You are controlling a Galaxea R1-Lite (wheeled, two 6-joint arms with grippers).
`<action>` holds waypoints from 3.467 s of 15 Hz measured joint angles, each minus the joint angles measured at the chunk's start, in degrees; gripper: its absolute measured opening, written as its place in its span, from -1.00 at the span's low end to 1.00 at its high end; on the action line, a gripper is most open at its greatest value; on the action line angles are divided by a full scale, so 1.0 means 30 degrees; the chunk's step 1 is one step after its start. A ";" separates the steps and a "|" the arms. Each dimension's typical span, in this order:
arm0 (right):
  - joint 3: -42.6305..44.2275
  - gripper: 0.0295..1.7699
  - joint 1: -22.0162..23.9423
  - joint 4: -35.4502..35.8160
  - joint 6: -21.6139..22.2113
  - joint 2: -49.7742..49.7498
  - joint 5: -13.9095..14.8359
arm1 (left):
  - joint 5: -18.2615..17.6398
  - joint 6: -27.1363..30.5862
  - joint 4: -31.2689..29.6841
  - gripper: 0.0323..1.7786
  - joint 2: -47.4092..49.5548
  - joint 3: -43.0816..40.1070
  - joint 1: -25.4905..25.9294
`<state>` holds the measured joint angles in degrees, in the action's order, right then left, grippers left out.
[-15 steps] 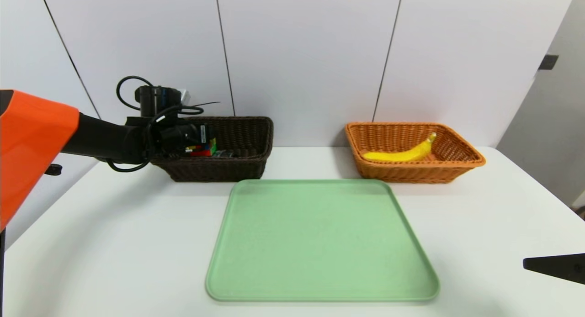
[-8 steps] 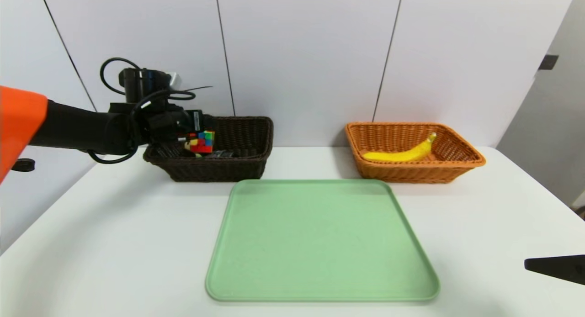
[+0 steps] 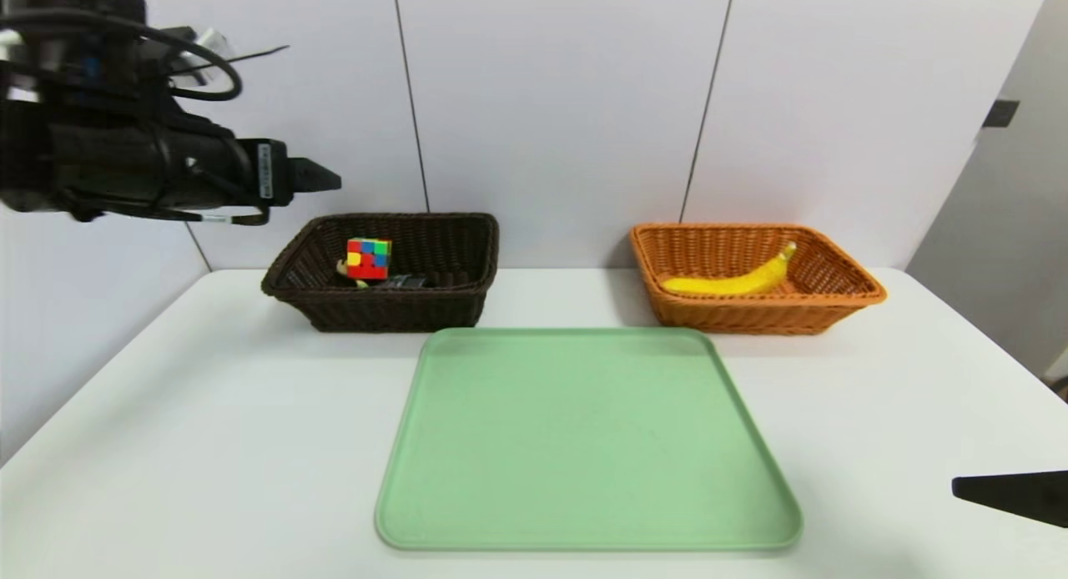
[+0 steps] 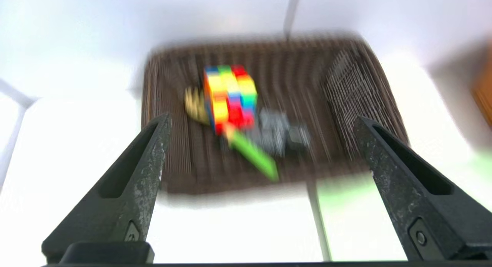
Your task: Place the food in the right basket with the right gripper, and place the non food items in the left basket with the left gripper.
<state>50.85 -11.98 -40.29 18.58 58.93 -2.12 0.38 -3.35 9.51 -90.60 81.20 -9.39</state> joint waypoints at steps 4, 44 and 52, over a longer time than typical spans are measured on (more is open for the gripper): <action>0.0008 0.92 -0.0085 0.0642 -0.4466 0.0256 -0.0118 | 0.0284 -0.0008 0.6164 0.88 0.6774 -0.2995 -0.0423; -1.6941 0.92 0.3994 1.3454 -0.6038 -1.9667 0.0870 | -0.0187 0.1861 -0.3938 0.90 3.0216 -2.7059 0.3068; -1.6949 0.92 0.3994 1.3454 -0.5892 -1.9667 0.0914 | -0.0073 0.1101 -0.4011 0.90 3.0208 -2.7067 0.3068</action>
<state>0.00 0.00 0.07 0.90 -0.07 0.62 0.16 -0.05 -2.52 0.02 0.00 -0.18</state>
